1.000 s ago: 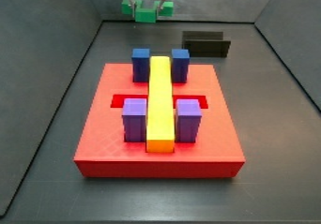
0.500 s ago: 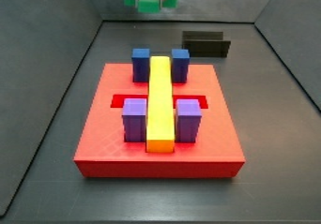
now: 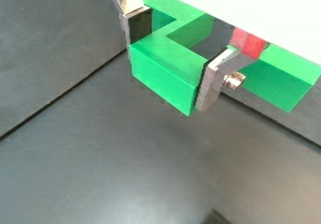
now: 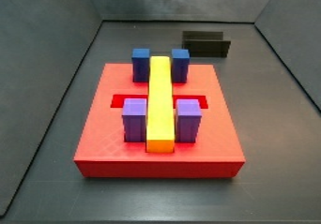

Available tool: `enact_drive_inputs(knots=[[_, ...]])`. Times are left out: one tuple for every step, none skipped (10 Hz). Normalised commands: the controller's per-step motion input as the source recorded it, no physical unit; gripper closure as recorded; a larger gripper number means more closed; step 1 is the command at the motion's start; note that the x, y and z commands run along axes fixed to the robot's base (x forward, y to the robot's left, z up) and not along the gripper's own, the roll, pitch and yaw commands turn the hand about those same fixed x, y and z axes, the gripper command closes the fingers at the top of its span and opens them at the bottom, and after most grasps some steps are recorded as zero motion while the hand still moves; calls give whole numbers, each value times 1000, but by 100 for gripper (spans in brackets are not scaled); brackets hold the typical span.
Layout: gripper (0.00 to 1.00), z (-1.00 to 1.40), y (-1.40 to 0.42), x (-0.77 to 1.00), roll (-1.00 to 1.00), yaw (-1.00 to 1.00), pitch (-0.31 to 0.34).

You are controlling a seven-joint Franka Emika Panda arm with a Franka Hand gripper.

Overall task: Pick up the green object. Move up. Place the green object on the fixture. Regrasp the green object. Move to above the board. Insert the green object.
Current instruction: Place the green object on the fixture.

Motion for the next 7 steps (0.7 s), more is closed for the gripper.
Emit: enact_drive_inputs(knots=[[100, 157, 0, 171, -863, -134, -286], [100, 123, 0, 203, -837, -146, -277], [100, 111, 0, 200, -829, -154, -291], [100, 117, 0, 174, -903, -140, -317], [100, 86, 0, 217, -891, -97, -311], [100, 37, 0, 197, -843, -74, -331], [100, 0, 0, 214, -809, -37, -326]])
